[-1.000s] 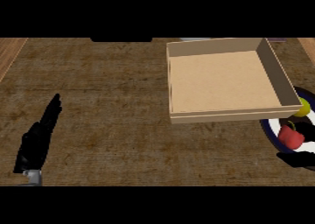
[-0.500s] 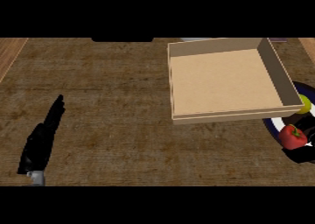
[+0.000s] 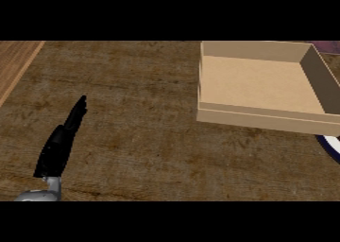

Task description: Pick the bell pepper from the plate and place it in the cardboard box

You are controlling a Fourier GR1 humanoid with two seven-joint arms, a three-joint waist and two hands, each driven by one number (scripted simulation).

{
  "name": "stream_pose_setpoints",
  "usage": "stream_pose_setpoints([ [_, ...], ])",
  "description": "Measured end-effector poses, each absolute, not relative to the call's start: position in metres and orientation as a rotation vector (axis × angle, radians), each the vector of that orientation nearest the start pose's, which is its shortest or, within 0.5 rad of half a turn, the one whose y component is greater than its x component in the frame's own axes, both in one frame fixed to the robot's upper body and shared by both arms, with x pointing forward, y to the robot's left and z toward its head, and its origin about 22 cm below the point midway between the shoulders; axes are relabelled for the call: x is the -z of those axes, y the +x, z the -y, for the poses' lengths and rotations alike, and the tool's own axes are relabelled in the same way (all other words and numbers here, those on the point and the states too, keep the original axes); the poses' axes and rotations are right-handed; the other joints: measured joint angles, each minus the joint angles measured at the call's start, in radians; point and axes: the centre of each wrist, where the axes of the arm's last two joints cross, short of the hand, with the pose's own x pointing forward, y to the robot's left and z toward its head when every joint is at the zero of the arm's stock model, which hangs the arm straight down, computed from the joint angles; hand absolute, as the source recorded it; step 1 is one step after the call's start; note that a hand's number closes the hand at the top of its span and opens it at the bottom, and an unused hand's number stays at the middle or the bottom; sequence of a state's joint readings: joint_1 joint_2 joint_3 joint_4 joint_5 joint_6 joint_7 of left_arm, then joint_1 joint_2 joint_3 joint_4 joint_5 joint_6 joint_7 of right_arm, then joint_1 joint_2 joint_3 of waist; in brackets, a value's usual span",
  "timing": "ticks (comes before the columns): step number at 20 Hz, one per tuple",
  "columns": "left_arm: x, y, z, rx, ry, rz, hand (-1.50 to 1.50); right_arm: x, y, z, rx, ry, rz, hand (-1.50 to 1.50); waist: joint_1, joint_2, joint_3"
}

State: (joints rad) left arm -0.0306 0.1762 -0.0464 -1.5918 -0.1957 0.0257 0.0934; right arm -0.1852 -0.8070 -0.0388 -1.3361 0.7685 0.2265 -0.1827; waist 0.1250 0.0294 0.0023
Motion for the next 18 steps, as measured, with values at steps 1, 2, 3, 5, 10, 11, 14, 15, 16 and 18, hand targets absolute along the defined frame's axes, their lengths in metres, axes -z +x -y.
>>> stream_pose_setpoints([
  [1,-0.021,0.250,-0.252,0.305,0.274,1.519,0.00,-0.125,0.282,0.423,-1.359,-0.993,1.165,1.50,0.006,0.001,0.001],
  [2,-0.022,0.252,-0.251,0.309,0.270,1.526,0.00,-0.136,0.285,0.427,-1.405,-0.977,1.192,1.50,0.011,0.003,0.001],
  [3,-0.023,0.254,-0.249,0.314,0.267,1.528,0.00,-0.145,0.287,0.432,-1.441,-0.957,1.220,1.50,0.015,0.004,0.002],
  [5,-0.024,0.257,-0.246,0.319,0.262,1.533,0.00,-0.163,0.292,0.440,-1.494,-0.900,1.287,1.50,0.021,0.006,0.003],
  [10,-0.025,0.262,-0.241,0.329,0.254,1.537,0.00,-0.189,0.308,0.447,-1.479,-0.660,1.582,1.50,0.036,0.009,0.004],
  [11,-0.025,0.263,-0.242,0.329,0.254,1.534,0.00,-0.193,0.311,0.447,-1.461,-0.621,1.635,1.50,0.037,0.009,0.003],
  [14,-0.026,0.266,-0.242,0.330,0.255,1.532,0.00,-0.207,0.320,0.448,-1.405,-0.532,1.763,1.50,0.036,0.006,0.001],
  [15,-0.026,0.266,-0.243,0.331,0.260,1.530,0.00,-0.213,0.323,0.447,-1.389,-0.510,1.799,1.50,0.036,0.005,0.000],
  [16,-0.027,0.268,-0.243,0.331,0.261,1.529,0.00,-0.218,0.326,0.446,-1.375,-0.486,1.830,1.50,0.034,0.004,-0.001],
  [18,-0.027,0.269,-0.244,0.330,0.263,1.524,0.00,-0.228,0.333,0.443,-1.345,-0.446,1.887,1.50,0.034,0.003,-0.002],
])
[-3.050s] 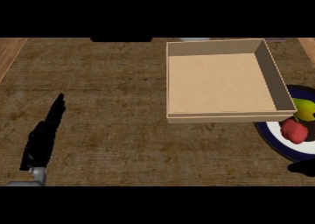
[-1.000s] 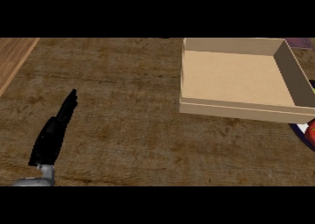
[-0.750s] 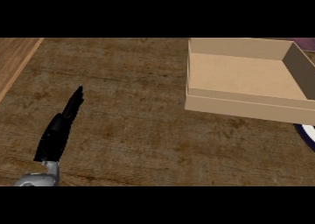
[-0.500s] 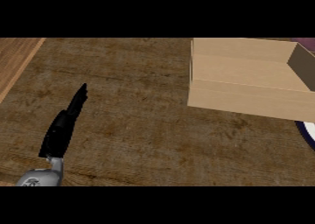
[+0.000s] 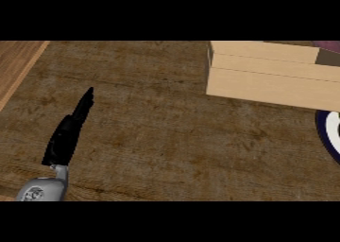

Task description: Pick the bell pepper from the plate and place it in the cardboard box

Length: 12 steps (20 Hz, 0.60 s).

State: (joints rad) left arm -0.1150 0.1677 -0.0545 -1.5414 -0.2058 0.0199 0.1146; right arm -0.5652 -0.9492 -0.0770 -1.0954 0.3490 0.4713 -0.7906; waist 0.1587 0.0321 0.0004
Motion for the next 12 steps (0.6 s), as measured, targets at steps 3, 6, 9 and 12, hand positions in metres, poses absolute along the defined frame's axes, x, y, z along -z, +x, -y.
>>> stream_pose_setpoints([
  [3,-0.024,0.268,-0.244,0.327,0.265,1.514,0.00,-0.240,0.345,0.435,-1.316,-0.381,1.947,1.50,-0.002,0.001,0.000],
  [6,-0.023,0.269,-0.243,0.315,0.271,1.512,0.00,-0.249,0.358,0.422,-1.309,-0.326,1.980,1.50,-0.010,0.002,0.000],
  [9,-0.021,0.269,-0.246,0.308,0.286,1.504,0.00,-0.255,0.375,0.402,-1.326,-0.273,1.985,1.50,-0.023,-0.001,0.000],
  [12,-0.019,0.267,-0.251,0.301,0.294,1.500,0.00,-0.258,0.391,0.378,-1.358,-0.227,1.973,1.50,-0.033,-0.004,0.000],
])
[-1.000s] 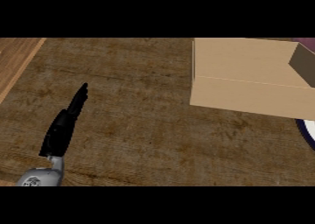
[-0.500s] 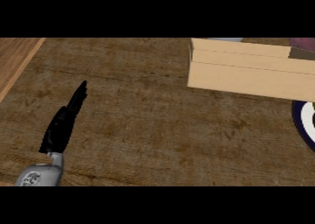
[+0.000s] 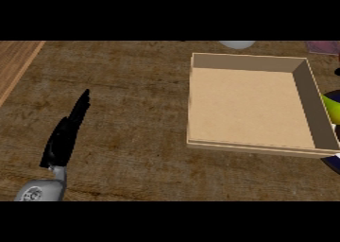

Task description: Pick the bell pepper from the plate and place it in the cardboard box

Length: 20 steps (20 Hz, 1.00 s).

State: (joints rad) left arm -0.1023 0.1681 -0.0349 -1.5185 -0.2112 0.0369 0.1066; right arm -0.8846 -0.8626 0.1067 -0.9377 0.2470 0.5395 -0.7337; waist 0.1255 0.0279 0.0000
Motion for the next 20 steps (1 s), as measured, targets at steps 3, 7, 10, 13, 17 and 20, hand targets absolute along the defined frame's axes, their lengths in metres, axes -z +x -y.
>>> stream_pose_setpoints([
  [3,-0.020,0.266,-0.257,0.295,0.304,1.501,0.00,-0.255,0.408,0.350,-1.395,-0.179,1.952,1.50,-0.009,-0.002,0.000],
  [7,-0.019,0.261,-0.264,0.279,0.320,1.490,0.00,-0.239,0.426,0.314,-1.479,-0.132,1.894,1.50,-0.027,-0.005,0.000],
  [10,-0.015,0.262,-0.265,0.266,0.328,1.483,0.00,-0.218,0.437,0.284,-1.538,-0.093,1.854,1.50,-0.045,-0.006,0.000],
  [13,-0.008,0.257,-0.268,0.256,0.334,1.478,0.00,-0.195,0.445,0.262,-1.594,-0.077,1.802,1.50,-0.055,-0.008,0.000],
  [17,-0.009,0.251,-0.273,0.247,0.341,1.471,0.00,-0.173,0.456,0.236,-1.615,-0.052,1.721,-1.50,-0.065,-0.012,0.000],
  [20,-0.012,0.252,-0.272,0.241,0.344,1.471,0.00,-0.158,0.460,0.227,-1.610,-0.030,1.688,-1.50,-0.072,-0.012,0.000],
])
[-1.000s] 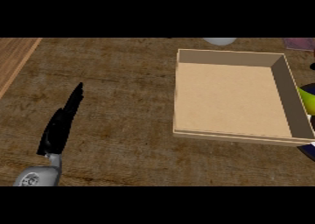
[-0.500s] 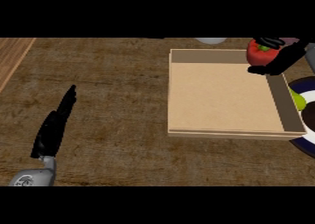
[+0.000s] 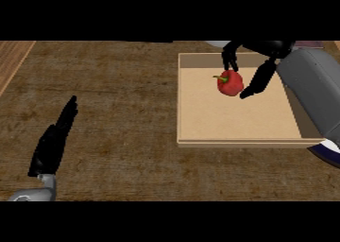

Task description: Pick the bell pepper from the plate and place it in the cardboard box

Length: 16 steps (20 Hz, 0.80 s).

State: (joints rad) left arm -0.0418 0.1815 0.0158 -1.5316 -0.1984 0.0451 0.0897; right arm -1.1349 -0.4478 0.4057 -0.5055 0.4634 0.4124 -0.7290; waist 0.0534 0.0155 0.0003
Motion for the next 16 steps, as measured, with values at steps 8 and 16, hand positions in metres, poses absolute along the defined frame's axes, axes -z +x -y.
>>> stream_pose_setpoints([
  [8,-0.015,0.246,-0.272,0.238,0.351,1.478,0.00,-0.133,0.466,0.210,-1.396,0.112,1.717,-1.50,-0.002,0.001,0.001],
  [16,-0.019,0.248,-0.273,0.241,0.347,1.485,0.00,-0.152,0.475,0.235,-0.966,0.253,1.743,-1.50,0.008,0.008,0.001],
])
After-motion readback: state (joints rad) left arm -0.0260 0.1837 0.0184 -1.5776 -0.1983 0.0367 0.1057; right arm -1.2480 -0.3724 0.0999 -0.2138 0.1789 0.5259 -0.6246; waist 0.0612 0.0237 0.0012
